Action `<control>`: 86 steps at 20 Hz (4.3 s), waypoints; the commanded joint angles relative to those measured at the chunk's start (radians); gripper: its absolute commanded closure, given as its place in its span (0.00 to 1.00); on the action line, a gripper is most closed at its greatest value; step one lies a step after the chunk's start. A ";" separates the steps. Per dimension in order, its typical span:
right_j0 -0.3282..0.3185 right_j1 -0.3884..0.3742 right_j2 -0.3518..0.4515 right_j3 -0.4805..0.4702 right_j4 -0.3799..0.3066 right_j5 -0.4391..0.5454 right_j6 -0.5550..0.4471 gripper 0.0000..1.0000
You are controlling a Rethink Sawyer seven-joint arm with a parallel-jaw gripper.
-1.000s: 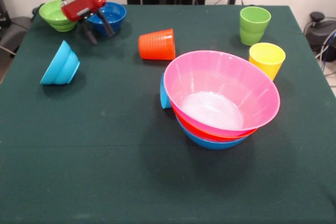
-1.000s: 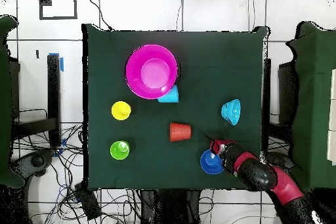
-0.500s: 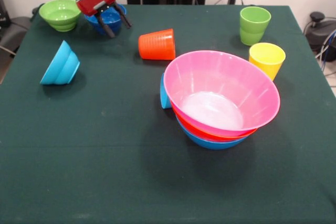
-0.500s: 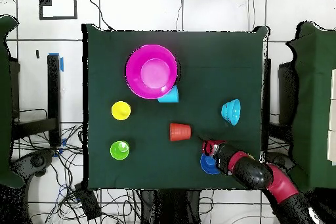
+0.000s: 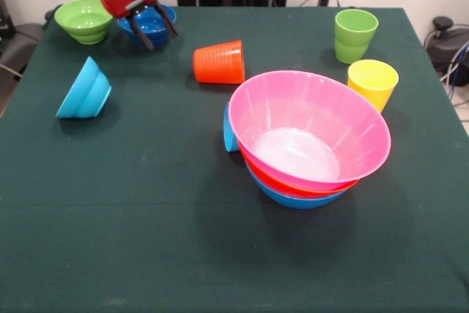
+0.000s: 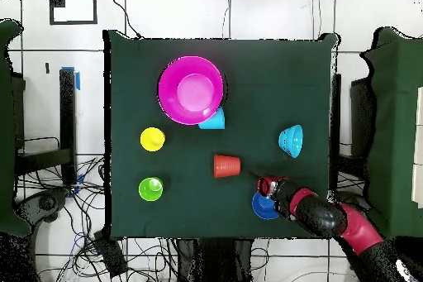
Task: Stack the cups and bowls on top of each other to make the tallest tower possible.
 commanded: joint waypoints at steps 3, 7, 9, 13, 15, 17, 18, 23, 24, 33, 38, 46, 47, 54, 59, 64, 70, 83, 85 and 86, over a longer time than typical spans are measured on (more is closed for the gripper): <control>0.014 0.035 -0.054 -0.188 -0.055 0.193 -0.253 0.00; -0.007 0.051 -0.040 -0.208 -0.065 0.220 -0.289 0.00; -0.012 0.049 -0.035 -0.209 -0.073 0.226 -0.291 0.00; -0.025 0.054 -0.024 -0.218 -0.081 0.243 -0.308 0.00; -0.029 0.059 -0.018 -0.226 -0.081 0.255 -0.319 0.00; -0.033 0.060 -0.014 -0.230 -0.082 0.263 -0.327 0.00; -0.035 0.059 -0.013 -0.232 -0.082 0.267 -0.329 0.00; -0.053 0.084 0.008 -0.253 -0.087 0.265 -0.375 0.00; -0.062 0.097 0.016 -0.259 -0.089 0.260 -0.393 0.00; -0.121 0.212 0.065 -0.332 -0.094 0.282 -0.561 0.00; -0.135 0.247 0.078 -0.354 -0.075 0.287 -0.620 0.00; -0.090 0.187 0.016 -0.355 -0.026 0.316 -0.520 0.00; -0.085 0.175 0.014 -0.352 -0.017 0.330 -0.512 0.00; -0.091 0.149 0.009 -0.334 -0.001 0.360 -0.483 0.00; -0.092 0.126 0.020 -0.320 0.001 0.372 -0.469 0.00; -0.080 0.121 0.038 -0.348 -0.013 0.397 -0.528 0.00; -0.070 0.141 0.082 -0.411 -0.009 0.451 -0.644 0.00; -0.065 0.206 0.115 -0.524 -0.004 0.517 -0.746 0.00; -0.066 0.210 0.115 -0.527 0.000 0.516 -0.737 0.00; -0.069 0.214 0.117 -0.524 0.001 0.503 -0.730 0.00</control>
